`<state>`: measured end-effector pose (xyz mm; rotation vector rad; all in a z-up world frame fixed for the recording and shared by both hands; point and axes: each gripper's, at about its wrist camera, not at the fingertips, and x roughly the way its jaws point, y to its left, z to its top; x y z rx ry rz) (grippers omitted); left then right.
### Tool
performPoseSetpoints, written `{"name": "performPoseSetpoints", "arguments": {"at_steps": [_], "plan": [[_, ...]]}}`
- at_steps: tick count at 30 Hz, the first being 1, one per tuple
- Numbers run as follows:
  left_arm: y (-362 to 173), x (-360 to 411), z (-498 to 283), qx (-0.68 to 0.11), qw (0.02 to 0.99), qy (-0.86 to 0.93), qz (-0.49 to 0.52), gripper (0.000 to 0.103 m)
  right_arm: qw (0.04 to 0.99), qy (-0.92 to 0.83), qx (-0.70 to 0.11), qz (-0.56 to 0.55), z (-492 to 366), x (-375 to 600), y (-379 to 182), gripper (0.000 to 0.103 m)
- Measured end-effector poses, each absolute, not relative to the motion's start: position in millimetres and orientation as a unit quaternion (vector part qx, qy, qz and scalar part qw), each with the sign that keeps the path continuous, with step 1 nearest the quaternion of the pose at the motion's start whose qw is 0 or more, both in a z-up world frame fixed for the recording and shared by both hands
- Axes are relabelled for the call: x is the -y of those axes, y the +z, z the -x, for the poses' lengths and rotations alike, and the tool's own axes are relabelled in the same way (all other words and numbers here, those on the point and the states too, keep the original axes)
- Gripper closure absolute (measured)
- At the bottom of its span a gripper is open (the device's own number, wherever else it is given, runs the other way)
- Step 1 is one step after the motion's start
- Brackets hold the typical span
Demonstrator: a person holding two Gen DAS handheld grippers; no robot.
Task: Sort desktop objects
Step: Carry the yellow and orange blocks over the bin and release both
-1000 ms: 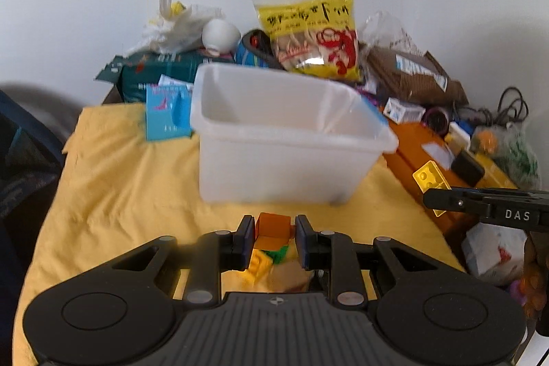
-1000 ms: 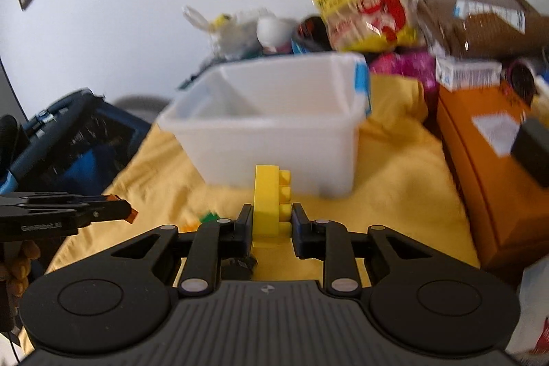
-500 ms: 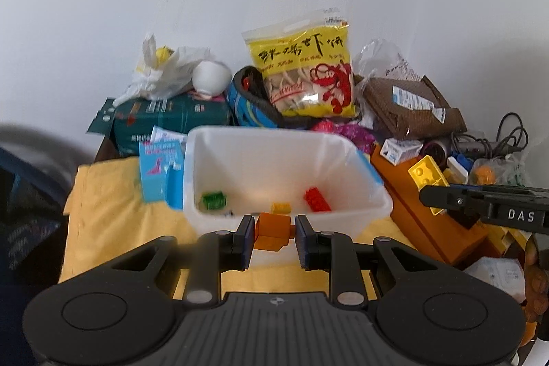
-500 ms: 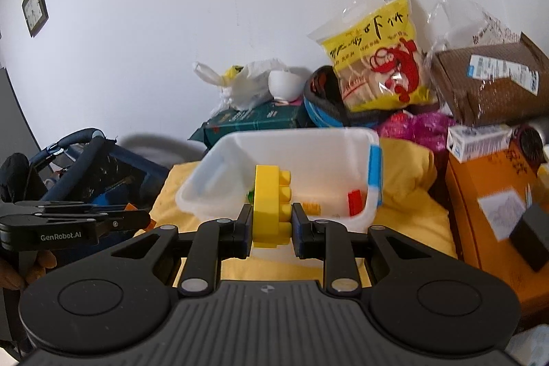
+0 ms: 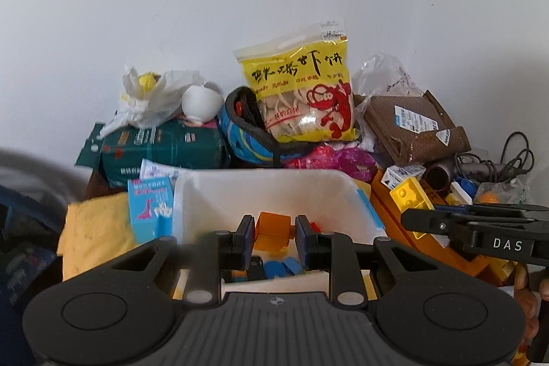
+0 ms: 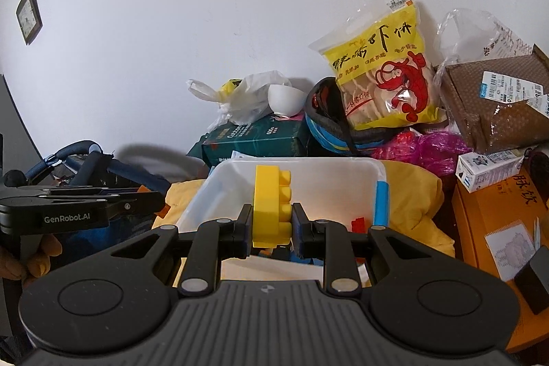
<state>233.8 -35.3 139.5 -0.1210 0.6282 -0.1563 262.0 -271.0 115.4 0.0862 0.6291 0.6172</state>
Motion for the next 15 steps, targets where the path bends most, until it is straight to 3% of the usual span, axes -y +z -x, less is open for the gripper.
{"name": "performPoseSetpoints", "arguments": {"at_steps": [15], "plan": [[139,29,-280,-0.348,0.93,-0.082,0.082,0.074,0.898,0.286,-0.334,-0.031,-303,258,116,0.078]]}}
